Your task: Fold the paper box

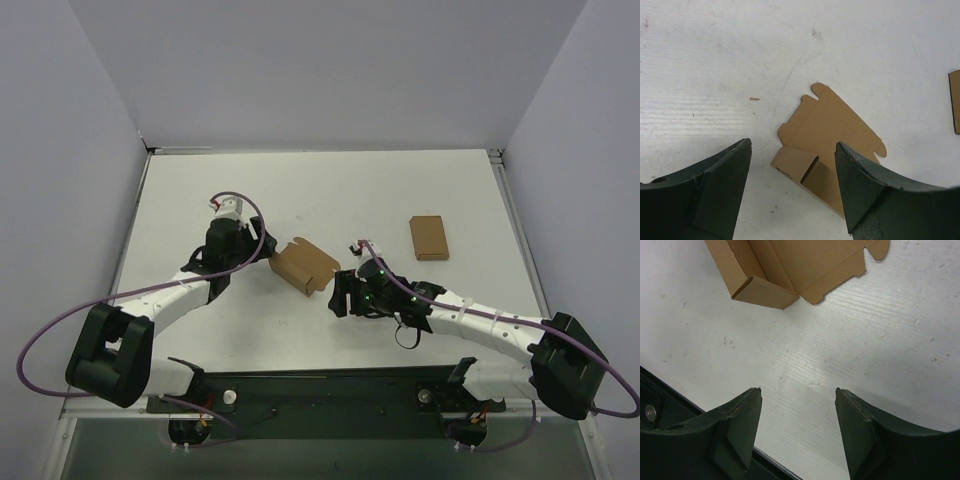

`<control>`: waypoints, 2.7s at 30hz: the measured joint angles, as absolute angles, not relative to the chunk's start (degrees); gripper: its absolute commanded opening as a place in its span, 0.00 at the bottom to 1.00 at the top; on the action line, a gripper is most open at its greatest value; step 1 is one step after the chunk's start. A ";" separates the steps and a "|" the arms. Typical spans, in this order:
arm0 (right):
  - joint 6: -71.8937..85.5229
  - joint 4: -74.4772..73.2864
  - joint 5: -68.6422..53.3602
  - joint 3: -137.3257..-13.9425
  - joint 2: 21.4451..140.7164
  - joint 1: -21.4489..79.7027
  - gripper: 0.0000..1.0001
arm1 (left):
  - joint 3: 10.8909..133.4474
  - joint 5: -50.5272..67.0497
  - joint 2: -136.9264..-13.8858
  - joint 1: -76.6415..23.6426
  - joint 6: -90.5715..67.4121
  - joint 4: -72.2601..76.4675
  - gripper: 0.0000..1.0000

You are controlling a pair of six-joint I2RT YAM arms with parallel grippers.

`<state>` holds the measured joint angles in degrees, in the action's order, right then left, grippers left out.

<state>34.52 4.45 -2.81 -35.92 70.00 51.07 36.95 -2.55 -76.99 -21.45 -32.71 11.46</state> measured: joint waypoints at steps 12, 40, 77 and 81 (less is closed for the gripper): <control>34.50 4.49 -2.61 -36.16 70.61 51.09 0.60 | 32.91 -1.78 -76.69 -20.71 -32.71 15.57 0.74; 34.50 4.49 -2.57 -36.23 71.09 51.09 0.60 | 19.07 -0.62 -72.38 -21.06 -36.40 31.33 0.67; 31.66 6.09 -2.83 -39.92 72.66 47.29 0.51 | 23.51 22.63 -77.17 -15.97 -26.85 36.62 0.86; 28.99 8.01 -4.62 -41.12 75.18 46.89 0.49 | 23.51 26.00 -78.32 -15.55 -26.89 40.40 0.86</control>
<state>28.99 8.01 -4.62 -41.12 75.18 46.89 23.51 26.00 -78.32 -15.55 -26.89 40.40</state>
